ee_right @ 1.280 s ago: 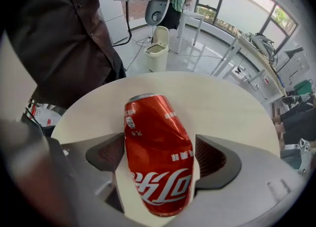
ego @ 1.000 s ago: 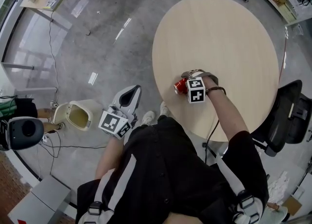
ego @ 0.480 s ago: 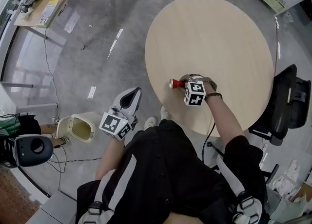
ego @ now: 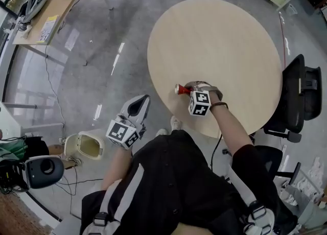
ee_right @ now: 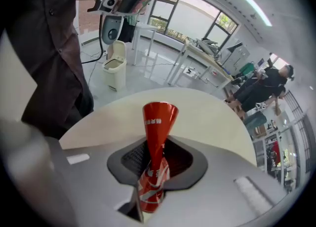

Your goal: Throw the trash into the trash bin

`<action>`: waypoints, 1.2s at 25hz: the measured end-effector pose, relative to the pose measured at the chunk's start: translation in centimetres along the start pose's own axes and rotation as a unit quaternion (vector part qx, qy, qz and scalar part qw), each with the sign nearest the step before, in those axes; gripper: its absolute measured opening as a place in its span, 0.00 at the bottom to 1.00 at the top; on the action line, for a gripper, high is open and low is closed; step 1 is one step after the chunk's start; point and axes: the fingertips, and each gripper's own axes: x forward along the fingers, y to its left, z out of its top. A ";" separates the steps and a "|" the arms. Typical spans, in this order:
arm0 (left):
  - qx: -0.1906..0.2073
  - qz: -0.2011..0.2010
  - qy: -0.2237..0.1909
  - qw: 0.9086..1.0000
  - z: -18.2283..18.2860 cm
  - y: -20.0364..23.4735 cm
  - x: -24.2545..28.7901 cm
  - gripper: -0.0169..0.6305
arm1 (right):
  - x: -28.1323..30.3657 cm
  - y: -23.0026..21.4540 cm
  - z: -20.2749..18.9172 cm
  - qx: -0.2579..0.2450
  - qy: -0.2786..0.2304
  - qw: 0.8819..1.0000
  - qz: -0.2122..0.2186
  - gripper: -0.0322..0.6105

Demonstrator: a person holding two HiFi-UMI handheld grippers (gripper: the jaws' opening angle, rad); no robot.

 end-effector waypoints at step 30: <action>0.035 -0.239 -0.022 0.970 1.4 -13.2 3.7 0.03 | -35.3 7.9 -7.5 0.535 -0.307 0.636 -0.464 0.17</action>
